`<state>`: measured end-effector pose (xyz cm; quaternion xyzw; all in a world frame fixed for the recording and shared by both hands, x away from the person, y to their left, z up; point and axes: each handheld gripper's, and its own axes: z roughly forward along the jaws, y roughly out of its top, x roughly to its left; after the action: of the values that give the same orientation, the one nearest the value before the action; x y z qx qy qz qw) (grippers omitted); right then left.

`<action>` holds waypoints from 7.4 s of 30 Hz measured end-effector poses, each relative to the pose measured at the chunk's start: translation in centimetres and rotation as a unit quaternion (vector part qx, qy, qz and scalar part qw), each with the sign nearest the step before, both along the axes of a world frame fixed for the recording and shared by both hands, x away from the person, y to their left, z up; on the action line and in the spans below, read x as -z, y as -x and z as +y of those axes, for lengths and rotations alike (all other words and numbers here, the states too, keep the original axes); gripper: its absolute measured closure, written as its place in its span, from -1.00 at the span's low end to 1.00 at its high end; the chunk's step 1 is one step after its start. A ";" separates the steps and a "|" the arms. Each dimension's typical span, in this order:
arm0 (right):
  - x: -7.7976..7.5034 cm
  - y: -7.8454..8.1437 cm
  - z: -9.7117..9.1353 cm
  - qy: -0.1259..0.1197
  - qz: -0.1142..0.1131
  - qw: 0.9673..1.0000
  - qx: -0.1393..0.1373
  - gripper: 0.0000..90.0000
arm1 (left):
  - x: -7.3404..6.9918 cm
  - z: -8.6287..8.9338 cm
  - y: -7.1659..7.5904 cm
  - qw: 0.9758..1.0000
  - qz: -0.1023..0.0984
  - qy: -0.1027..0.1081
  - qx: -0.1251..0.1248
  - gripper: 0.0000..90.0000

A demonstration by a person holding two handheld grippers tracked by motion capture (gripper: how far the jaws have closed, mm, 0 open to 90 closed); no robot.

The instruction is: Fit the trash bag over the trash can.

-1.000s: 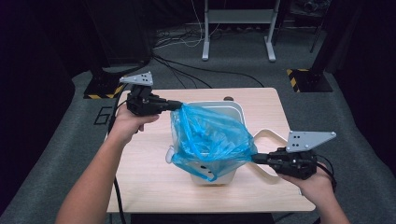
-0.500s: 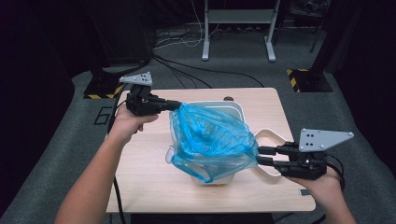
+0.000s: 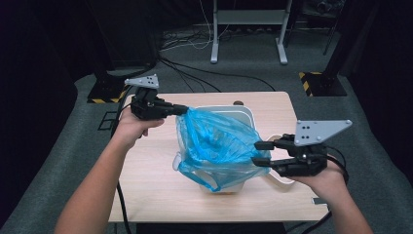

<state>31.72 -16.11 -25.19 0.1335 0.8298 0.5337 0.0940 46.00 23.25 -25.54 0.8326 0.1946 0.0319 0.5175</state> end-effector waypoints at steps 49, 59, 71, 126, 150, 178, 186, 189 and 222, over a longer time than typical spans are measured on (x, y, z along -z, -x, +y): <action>3.5 -14.3 -2.0 0.009 0.063 0.983 0.174 1.00 | 3.7 -0.9 -3.4 0.999 0.026 -0.013 -0.028 0.98; 5.8 -14.0 -2.3 0.035 0.095 0.981 0.163 1.00 | 5.4 -0.9 -3.1 0.999 0.040 -0.019 -0.016 0.98; 8.1 -13.8 -2.1 0.052 0.116 0.981 0.149 1.00 | 7.7 -0.7 -3.2 0.998 0.063 -0.026 -0.010 0.98; 6.9 -1.1 -2.2 0.025 0.079 0.996 0.038 1.00 | 6.5 0.2 9.0 0.993 0.021 -0.003 0.116 0.99; 8.6 -0.2 -3.5 0.015 0.097 0.994 0.045 0.64 | 8.8 2.4 9.9 0.994 0.045 -0.004 0.097 0.76; 8.6 -0.4 -1.6 0.016 0.082 0.996 0.024 1.00 | 8.8 0.1 9.9 0.996 0.026 -0.016 0.089 0.99; 8.2 -0.1 -2.0 0.011 0.076 0.997 0.019 0.61 | 8.7 0.9 10.1 0.996 0.032 -0.009 0.086 0.63; 7.2 0.2 -3.6 -0.017 0.065 0.997 0.039 0.55 | 8.0 1.8 10.4 0.997 0.021 -0.001 0.076 0.53; 11.1 -4.4 -2.8 0.017 0.089 0.988 0.122 0.12 | 9.9 2.1 7.0 0.997 0.056 0.020 0.039 -0.03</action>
<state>36.10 -18.93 -36.26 0.2787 0.8211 0.4905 0.0864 38.97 25.36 -35.45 0.8297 0.1918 -0.0389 0.5227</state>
